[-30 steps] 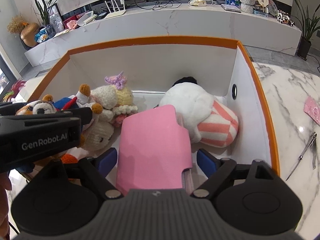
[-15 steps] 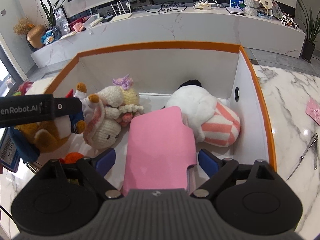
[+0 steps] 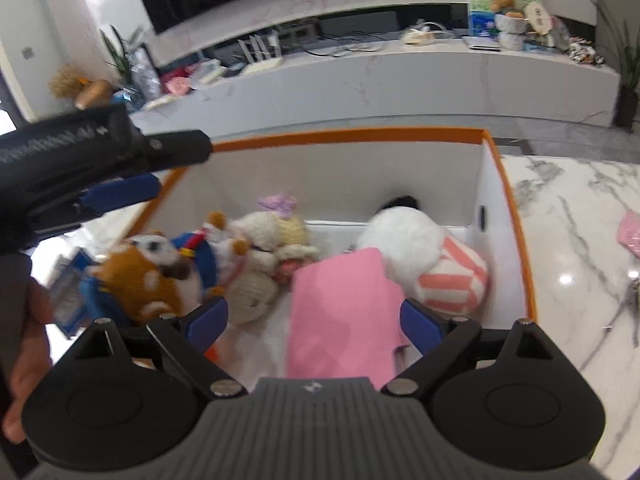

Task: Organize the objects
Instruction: 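Open both tools and release the teddy and pink cloth in the box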

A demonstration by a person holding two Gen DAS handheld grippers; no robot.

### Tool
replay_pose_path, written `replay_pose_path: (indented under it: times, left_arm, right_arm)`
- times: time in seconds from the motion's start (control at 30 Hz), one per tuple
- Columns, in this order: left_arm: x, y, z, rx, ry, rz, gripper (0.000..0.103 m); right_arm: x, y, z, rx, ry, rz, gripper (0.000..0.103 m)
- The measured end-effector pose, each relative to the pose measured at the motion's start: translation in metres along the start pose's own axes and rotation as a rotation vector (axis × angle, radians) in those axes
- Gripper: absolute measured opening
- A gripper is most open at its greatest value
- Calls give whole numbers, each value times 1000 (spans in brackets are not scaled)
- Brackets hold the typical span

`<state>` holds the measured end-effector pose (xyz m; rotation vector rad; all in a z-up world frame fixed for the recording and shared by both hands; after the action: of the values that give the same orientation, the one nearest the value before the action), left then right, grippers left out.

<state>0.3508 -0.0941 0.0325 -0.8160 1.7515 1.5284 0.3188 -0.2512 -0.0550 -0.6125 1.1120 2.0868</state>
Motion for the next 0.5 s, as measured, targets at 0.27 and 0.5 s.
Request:
replay_pose_path:
  times: [0.27, 0.5]
  left_arm:
    - [-18, 27, 27, -108, -4, -81, 78]
    - [-27, 32, 52, -135, 75, -94, 80]
  right_arm:
    - [-2, 15, 61, -251, 137, -10, 94]
    - [6, 6, 101, -299, 273, 12, 98]
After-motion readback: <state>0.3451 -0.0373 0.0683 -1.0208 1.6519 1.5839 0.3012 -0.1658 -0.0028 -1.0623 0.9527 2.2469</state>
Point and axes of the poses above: each gripper's, at about its wrist camera, not at the fingertips, and y roughly against the way its jaws point, z to its left, x to its underside, the point moved 10 cm from there along -y, roughly the way its jaws point, and after that the axes turned 15 degrees about -x, right-handed, at the moved point
